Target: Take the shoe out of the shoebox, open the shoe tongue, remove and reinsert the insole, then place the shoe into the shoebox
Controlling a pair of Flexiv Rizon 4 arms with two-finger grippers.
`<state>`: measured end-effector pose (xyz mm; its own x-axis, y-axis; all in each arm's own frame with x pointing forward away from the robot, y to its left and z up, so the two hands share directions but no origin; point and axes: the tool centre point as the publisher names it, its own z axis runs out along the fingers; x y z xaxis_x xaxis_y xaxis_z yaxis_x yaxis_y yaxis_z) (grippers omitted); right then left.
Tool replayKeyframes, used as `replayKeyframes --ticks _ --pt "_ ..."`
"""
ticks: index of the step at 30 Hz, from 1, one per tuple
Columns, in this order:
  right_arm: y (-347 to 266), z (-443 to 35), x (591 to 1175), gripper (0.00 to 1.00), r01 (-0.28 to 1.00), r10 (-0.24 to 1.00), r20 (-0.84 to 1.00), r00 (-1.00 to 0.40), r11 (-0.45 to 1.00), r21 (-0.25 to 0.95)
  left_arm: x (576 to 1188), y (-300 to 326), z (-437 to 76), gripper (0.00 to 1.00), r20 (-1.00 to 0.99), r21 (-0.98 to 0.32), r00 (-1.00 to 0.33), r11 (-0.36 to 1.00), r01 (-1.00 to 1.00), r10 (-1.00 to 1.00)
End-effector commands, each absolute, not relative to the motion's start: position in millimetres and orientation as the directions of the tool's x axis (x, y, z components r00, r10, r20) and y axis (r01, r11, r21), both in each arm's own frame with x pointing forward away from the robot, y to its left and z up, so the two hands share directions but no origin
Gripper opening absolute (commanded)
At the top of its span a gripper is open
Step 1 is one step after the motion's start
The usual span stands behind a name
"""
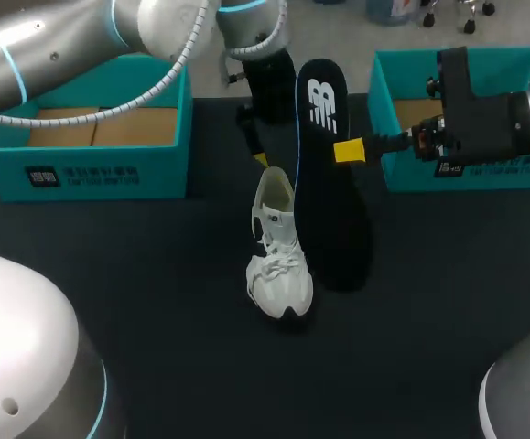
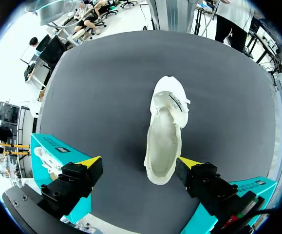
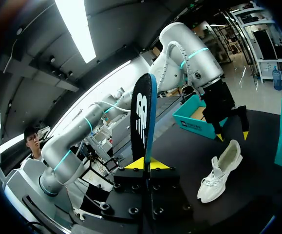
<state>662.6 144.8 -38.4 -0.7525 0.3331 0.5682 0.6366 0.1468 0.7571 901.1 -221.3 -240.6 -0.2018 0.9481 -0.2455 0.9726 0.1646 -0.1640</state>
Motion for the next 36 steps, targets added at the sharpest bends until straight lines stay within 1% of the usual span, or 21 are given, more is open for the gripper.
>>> replayKeyframes --ticks 1,8,16,24,25,26,27,36 --pt "147.0 -39.4 664.8 0.0 0.637 0.333 0.569 -0.752 0.148 0.756 897.8 -211.4 -230.8 1.0 -0.484 -0.147 -0.202 0.149 0.978 0.851" --pt "147.0 -39.4 664.8 0.0 0.637 0.333 0.569 -0.752 0.148 0.756 894.3 -210.9 -211.3 1.0 -0.563 -0.103 -0.153 0.114 0.988 0.812" --pt "144.9 -45.7 701.8 0.0 0.757 0.334 0.694 -0.638 0.105 0.646 884.6 -200.8 -192.6 1.0 -0.665 -0.07 -0.095 0.065 0.995 0.741" --pt "135.0 -47.3 746.0 0.0 0.822 0.34 0.766 -0.546 0.043 0.568 873.6 -187.7 -173.9 1.0 -0.731 -0.011 -0.019 0.017 1.0 0.682" --pt "134.2 -47.3 750.5 0.0 0.827 0.344 0.771 -0.536 0.032 0.561 872.6 -186.3 -172.1 1.0 -0.733 -0.022 -0.045 0.042 0.999 0.679" --pt "132.4 -47.7 755.9 0.0 0.829 0.361 0.773 -0.522 0.0 0.559 871.0 -185.3 -170.6 1.0 -0.731 -0.007 -0.028 0.033 0.999 0.682" --pt "130.7 -47.3 759.9 0.0 0.816 0.371 0.756 -0.539 0.008 0.577 871.0 -185.3 -170.6 1.0 -0.731 -0.007 -0.028 0.033 0.999 0.682" --pt "130.7 -47.3 759.9 0.0 0.816 0.371 0.756 -0.539 0.008 0.577 871.0 -185.3 -170.6 1.0 -0.731 -0.007 -0.028 0.033 0.999 0.682"
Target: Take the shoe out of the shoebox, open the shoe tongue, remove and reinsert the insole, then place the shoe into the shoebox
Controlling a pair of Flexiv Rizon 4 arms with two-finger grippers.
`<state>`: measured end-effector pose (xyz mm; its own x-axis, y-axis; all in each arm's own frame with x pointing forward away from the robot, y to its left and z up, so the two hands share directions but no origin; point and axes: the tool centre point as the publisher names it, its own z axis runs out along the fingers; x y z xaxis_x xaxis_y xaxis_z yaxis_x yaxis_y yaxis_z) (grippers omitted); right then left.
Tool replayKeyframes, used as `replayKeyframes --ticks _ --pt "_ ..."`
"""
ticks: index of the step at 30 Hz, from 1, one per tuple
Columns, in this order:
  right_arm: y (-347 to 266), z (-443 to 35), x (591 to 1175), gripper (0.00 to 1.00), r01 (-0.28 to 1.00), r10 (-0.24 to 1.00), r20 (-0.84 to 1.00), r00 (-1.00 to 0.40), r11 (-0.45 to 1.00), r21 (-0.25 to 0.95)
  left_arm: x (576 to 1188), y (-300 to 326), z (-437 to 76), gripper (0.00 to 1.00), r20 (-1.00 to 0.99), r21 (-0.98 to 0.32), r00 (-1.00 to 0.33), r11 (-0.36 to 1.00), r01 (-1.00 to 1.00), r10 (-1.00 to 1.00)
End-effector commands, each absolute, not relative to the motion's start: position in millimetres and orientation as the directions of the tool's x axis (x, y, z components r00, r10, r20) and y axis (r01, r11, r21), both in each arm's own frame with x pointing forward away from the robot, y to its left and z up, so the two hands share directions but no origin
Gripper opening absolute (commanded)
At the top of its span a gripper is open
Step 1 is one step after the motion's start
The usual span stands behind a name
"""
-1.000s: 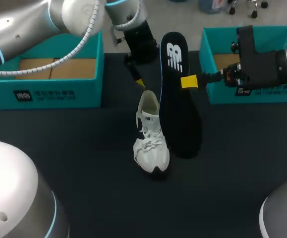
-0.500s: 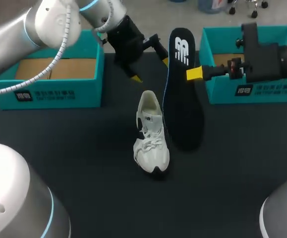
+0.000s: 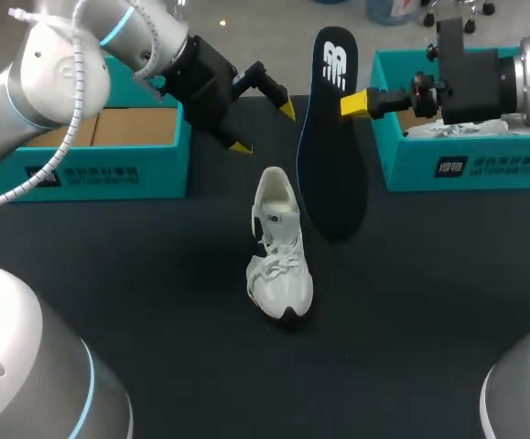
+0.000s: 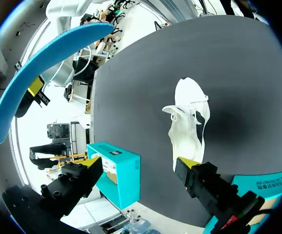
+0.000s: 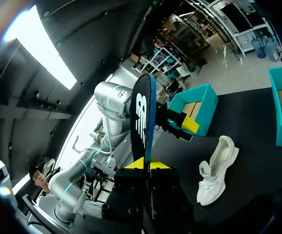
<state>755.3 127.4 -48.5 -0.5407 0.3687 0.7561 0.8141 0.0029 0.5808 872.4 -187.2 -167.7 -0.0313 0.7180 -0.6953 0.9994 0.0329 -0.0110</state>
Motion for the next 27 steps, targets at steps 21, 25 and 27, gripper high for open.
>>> replayKeyframes --ticks 21,25,27 --pt "117.2 -48.5 838.4 0.0 0.906 0.335 0.859 -0.387 -0.035 0.421 856.0 -172.1 -102.3 1.0 -0.906 0.172 0.129 0.071 0.983 0.402" --pt "112.8 -54.2 863.4 0.0 0.932 0.32 0.887 -0.333 -0.032 0.362 851.6 -169.3 -93.2 1.0 -0.93 0.185 0.156 0.058 0.981 0.332" --pt "113.0 -57.4 874.2 0.0 0.944 0.31 0.902 -0.301 -0.04 0.328 849.7 -168.6 -89.9 1.0 -0.941 0.192 0.169 0.049 0.98 0.295"
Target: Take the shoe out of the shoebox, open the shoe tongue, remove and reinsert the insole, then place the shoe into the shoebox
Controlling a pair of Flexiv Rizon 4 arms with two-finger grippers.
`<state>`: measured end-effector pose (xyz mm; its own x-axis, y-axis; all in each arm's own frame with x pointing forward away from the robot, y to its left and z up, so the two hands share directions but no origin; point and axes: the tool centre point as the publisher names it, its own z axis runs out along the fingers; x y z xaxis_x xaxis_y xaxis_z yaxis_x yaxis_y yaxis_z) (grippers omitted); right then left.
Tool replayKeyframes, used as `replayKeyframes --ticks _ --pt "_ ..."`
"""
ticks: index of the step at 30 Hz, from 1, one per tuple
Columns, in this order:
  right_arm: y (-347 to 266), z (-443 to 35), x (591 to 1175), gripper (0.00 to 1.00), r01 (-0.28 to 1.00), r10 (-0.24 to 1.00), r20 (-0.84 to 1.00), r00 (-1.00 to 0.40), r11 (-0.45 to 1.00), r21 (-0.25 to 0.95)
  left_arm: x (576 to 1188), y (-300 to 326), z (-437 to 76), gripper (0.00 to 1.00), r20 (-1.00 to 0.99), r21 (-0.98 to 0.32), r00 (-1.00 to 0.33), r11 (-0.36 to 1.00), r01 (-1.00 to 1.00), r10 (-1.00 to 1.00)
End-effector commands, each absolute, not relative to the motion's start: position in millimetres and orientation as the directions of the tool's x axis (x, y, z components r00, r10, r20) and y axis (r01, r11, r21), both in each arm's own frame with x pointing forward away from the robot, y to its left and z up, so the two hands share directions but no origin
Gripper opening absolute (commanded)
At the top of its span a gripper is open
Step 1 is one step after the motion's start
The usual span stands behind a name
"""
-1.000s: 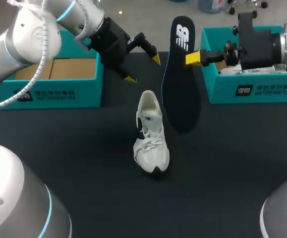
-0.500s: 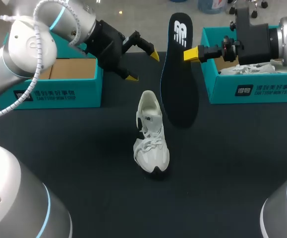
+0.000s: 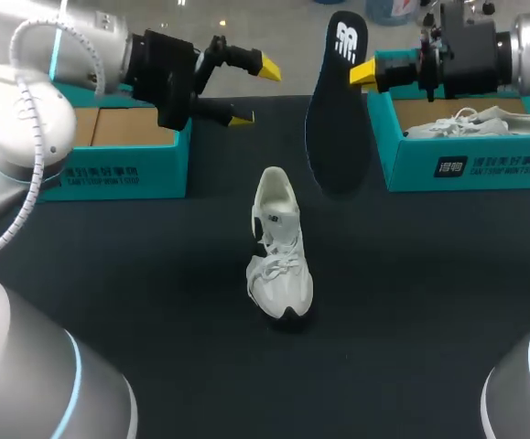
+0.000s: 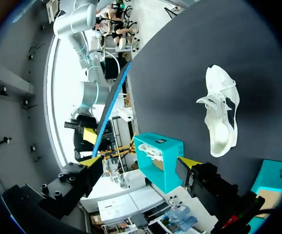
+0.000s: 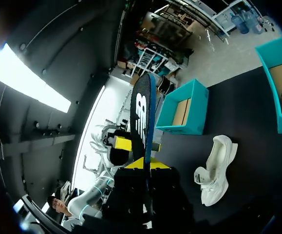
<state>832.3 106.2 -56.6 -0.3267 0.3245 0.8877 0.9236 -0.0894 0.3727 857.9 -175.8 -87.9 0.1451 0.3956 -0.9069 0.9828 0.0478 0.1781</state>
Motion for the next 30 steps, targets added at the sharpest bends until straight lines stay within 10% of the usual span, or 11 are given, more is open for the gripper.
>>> replayKeyframes --ticks 1,25,30 --pt "113.7 -59.6 881.3 0.0 0.949 0.297 0.912 -0.284 -0.049 0.312 848.1 -167.9 -87.0 1.0 -0.946 0.194 0.175 0.045 0.98 0.272" --pt "168.1 -67.9 932.4 0.0 0.992 0.321 0.939 -0.125 0.009 0.129 861.7 -198.0 -84.2 1.0 -0.972 0.227 0.227 0.005 0.974 0.062" --pt "171.7 -68.6 929.7 0.0 0.992 0.32 0.94 -0.122 0.008 0.126 865.1 -198.2 -85.2 0.47 -0.974 0.223 0.222 0.011 0.975 0.047"
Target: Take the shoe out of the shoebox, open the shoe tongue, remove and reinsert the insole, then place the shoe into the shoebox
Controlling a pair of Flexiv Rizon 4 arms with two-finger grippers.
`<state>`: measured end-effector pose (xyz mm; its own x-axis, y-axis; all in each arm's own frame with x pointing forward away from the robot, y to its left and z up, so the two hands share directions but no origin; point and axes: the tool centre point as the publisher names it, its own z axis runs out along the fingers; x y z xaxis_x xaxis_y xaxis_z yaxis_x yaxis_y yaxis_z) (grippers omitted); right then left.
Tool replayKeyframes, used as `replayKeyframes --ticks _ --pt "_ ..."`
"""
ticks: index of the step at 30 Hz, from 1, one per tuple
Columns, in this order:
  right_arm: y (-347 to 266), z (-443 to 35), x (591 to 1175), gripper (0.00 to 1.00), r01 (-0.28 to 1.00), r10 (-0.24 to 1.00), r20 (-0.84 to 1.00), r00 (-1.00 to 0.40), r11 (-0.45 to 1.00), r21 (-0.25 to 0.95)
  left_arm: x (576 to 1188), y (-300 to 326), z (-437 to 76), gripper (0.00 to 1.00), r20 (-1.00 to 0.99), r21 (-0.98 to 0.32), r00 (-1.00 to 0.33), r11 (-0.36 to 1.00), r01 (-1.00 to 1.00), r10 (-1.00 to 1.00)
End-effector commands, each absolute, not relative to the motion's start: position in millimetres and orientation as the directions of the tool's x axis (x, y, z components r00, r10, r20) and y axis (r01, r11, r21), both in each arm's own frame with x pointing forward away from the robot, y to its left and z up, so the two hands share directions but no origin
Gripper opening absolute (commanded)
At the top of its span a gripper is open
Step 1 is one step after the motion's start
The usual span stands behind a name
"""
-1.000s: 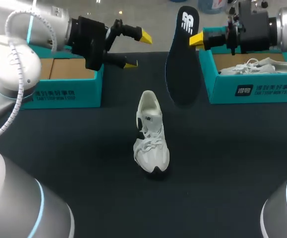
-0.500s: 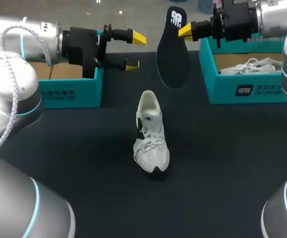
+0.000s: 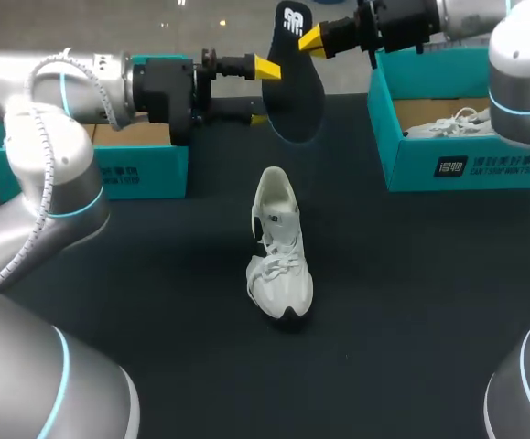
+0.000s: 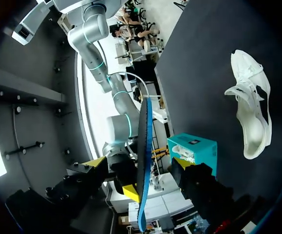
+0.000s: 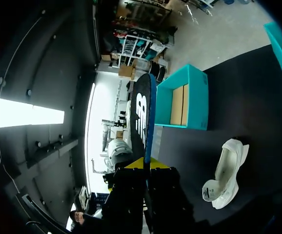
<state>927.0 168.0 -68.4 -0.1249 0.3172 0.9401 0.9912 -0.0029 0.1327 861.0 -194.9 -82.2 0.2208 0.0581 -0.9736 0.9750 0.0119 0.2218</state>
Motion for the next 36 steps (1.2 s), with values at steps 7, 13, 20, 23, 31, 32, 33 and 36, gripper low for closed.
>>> replayKeyframes --ticks 7,13,20,23,31,32,33,36 --pt "174.0 -67.1 922.4 0.0 0.993 0.308 0.945 -0.111 -0.014 0.121 869.2 -201.3 -88.7 0.0 -0.977 0.214 0.213 0.026 0.977 0.032" --pt "176.6 -65.7 913.4 0.0 0.992 0.29 0.95 -0.113 -0.02 0.124 871.5 -203.4 -90.2 0.0 -0.977 0.212 0.211 0.031 0.977 0.03" --pt "175.3 -65.0 903.2 1.0 0.975 0.241 0.953 -0.186 -0.075 0.209 870.4 -202.4 -91.4 0.0 -0.978 0.206 0.206 0.033 0.978 0.025" --pt "167.4 -65.9 896.7 1.0 0.965 0.23 0.949 -0.218 -0.098 0.245 868.9 -199.4 -90.4 0.0 -0.979 0.206 0.205 0.033 0.978 0.021" --pt "139.7 -73.1 870.6 1.0 0.953 0.199 0.943 -0.267 -0.091 0.289 867.9 -191.4 -90.3 0.0 -0.982 0.186 0.186 0.021 0.982 -0.014" --pt "136.0 -74.6 866.9 1.0 0.953 0.198 0.942 -0.269 -0.087 0.29 867.8 -190.6 -90.6 0.0 -0.983 0.183 0.183 0.019 0.983 -0.017" --pt "132.1 -76.5 863.8 1.0 0.954 0.196 0.943 -0.267 -0.086 0.288 867.7 -189.9 -91.1 0.0 -0.983 0.18 0.18 0.016 0.984 -0.018" --pt "121.1 -81.5 853.9 1.0 0.957 0.195 0.945 -0.263 -0.074 0.281 867.0 -187.2 -92.1 0.0 -0.985 0.173 0.173 0.012 0.985 -0.023"
